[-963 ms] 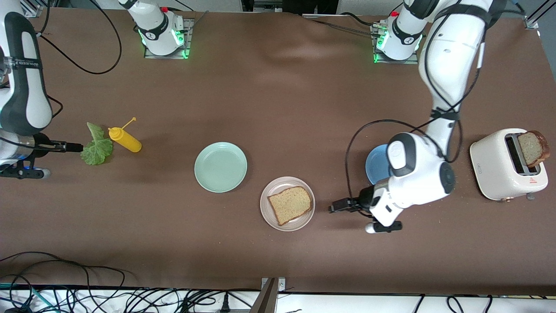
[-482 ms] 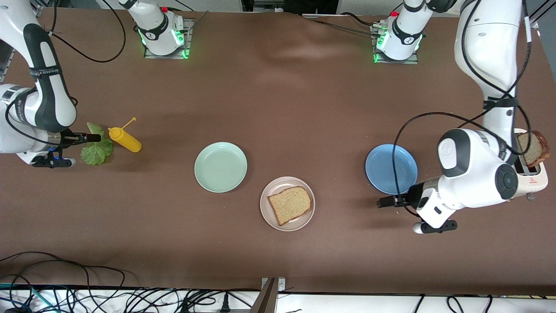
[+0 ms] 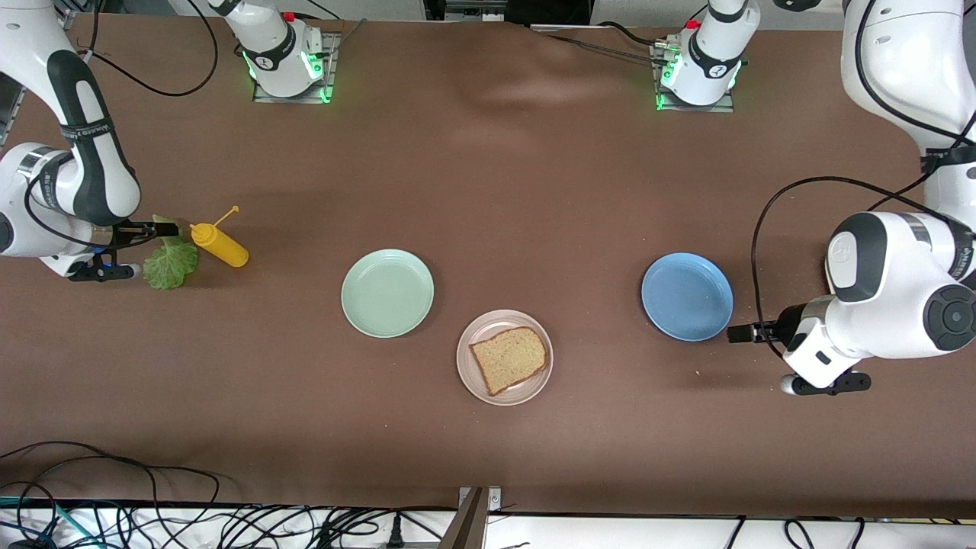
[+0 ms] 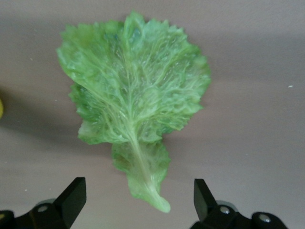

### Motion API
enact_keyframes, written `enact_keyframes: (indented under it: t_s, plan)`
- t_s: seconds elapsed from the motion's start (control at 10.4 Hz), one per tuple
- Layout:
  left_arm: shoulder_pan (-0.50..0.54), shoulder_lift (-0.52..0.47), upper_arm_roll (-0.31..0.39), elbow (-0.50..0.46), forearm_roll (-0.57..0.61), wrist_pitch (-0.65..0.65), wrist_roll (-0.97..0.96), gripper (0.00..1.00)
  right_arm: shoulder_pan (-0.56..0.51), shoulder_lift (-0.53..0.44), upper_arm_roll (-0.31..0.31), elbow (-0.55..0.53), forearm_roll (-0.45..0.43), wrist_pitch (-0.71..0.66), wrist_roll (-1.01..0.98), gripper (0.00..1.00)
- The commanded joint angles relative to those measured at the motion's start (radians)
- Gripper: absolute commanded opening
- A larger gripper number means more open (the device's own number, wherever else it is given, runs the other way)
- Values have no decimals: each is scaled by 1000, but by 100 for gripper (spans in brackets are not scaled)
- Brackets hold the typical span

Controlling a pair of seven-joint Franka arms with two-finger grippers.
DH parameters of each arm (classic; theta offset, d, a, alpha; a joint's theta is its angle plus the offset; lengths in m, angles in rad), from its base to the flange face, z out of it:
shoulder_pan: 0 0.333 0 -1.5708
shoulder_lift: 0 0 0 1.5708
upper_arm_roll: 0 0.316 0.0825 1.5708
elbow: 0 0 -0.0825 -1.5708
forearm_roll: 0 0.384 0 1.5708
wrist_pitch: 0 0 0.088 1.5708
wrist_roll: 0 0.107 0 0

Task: Make sandwich on beige plate with both arms
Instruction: 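Release the bread with the left gripper while the right gripper reaches the lettuce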

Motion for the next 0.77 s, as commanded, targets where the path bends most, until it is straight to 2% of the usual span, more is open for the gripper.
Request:
enact_keyframes:
  t_s: [0.0, 0.1, 0.29, 0.48, 0.58, 0.67]
  plan:
    - [65, -77, -41, -28, 82, -67, -11, 100, -14, 37, 1, -5, -15, 41, -28, 100]
    - [89, -81, -53, -13, 85, -152, -8, 100, -16, 46, 1, -4, -16, 48, -37, 91]
    - [95, -99, -46, -13, 85, -204, -8, 100, -17, 46, 1, -1, -15, 44, -48, 49]
    - [91, -169, -33, -46, 131, -221, -6, 100, -17, 46, 1, 3, -15, 38, -54, 7]
    - [89, -225, -33, -113, 131, -210, -11, 100, -17, 43, 1, 9, -16, 36, -57, 0]
    - [97, -283, -33, -201, 125, -146, -9, 100, -16, 37, 1, 21, -15, 21, -75, 0]
